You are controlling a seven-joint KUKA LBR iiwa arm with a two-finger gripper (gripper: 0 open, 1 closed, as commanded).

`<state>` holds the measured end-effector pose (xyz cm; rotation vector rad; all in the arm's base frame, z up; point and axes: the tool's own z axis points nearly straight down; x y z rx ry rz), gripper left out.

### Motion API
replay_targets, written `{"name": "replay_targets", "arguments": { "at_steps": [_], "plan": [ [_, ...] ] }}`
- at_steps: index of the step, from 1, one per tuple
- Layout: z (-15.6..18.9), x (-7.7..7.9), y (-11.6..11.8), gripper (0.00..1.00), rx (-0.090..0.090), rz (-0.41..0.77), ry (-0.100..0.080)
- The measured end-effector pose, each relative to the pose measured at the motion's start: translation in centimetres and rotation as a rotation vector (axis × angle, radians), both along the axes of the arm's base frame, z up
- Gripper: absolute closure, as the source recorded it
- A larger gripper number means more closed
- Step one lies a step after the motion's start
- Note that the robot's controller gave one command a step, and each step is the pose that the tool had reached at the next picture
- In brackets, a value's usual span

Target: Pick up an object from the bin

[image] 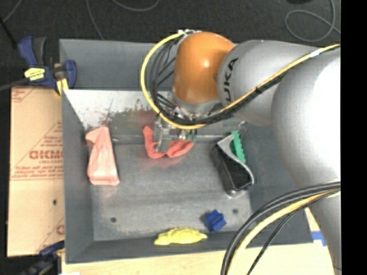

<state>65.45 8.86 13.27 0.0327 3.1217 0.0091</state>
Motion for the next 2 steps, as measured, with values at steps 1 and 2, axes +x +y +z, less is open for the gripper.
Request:
{"name": "replay_targets", "arguments": {
  "at_steps": [1,2],
  "plan": [
    [0.9,-0.8,-0.4,1.0,0.001,-0.024,-0.001],
    [6.8,-0.5,-0.6,1.0,0.002,-0.034,-0.004]
  ]
}}
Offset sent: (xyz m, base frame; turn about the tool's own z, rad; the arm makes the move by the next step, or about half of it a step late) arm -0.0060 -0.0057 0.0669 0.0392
